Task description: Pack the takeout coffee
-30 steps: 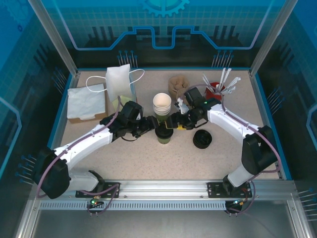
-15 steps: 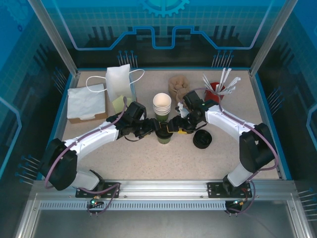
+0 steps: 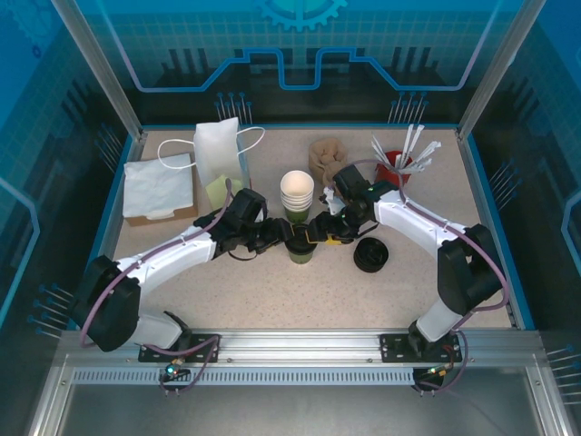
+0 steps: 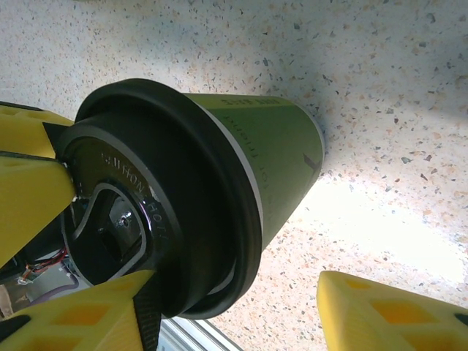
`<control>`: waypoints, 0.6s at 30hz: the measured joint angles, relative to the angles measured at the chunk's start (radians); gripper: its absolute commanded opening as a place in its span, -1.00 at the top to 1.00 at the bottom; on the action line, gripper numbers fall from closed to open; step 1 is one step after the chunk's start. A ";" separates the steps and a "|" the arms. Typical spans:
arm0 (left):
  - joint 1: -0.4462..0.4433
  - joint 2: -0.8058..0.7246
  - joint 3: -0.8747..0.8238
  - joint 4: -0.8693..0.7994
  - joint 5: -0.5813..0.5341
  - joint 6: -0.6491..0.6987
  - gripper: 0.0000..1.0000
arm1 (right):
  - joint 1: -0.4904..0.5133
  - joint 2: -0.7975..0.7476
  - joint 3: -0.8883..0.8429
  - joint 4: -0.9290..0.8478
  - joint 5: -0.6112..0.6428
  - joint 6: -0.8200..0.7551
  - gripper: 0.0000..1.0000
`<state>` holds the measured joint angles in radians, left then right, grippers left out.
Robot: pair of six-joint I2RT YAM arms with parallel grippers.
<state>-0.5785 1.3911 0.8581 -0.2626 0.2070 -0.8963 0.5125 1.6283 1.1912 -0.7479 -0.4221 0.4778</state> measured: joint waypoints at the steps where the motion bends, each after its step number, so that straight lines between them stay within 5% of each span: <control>1: 0.000 0.000 -0.003 0.007 0.000 -0.003 -0.02 | 0.002 0.001 0.002 -0.003 0.003 0.000 -0.17; 18: 0.000 -0.003 -0.018 0.033 0.011 -0.022 0.03 | 0.011 0.015 0.024 -0.031 0.011 -0.028 0.06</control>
<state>-0.5785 1.3876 0.8406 -0.2295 0.2184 -0.9180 0.5232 1.6432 1.2152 -0.7784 -0.4107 0.4496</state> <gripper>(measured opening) 0.484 0.489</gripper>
